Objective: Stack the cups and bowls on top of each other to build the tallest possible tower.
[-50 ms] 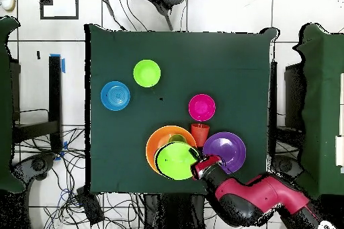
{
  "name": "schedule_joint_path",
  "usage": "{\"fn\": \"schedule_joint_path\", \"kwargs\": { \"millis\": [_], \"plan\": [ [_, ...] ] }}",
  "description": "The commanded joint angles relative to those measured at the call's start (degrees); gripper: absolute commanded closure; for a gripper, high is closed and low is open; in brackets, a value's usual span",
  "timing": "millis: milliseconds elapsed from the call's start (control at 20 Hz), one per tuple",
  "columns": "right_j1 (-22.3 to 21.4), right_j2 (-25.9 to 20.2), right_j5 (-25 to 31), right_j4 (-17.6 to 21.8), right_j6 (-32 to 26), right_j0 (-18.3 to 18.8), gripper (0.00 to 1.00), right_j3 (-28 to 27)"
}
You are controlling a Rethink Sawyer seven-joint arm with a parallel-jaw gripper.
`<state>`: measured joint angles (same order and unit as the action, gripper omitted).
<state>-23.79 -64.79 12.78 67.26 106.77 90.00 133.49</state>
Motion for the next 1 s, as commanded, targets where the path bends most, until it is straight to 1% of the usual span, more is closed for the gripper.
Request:
{"fn": "schedule_joint_path", "kwargs": {
  "millis": [50, 150, 200, 550, 700, 1000],
  "plan": [
    [0.9, 0.0, 3.7, 2.9, -14.1, -2.9, 1.00, -4.6],
    [0.7, 0.1, 3.0, 3.7, -13.7, -3.2, 1.00, -4.4],
    [0.6, 0.1, 2.4, 4.2, -13.2, -3.3, 0.00, -4.3],
    [0.5, 0.2, -0.7, 7.3, -11.3, -4.0, 0.00, -3.7],
    [1.0, 0.0, -1.2, 7.7, -10.9, -3.9, 0.00, -3.6],
    [0.4, 0.1, -2.2, 8.9, -9.4, -4.4, 0.00, -3.6]
  ]
}}
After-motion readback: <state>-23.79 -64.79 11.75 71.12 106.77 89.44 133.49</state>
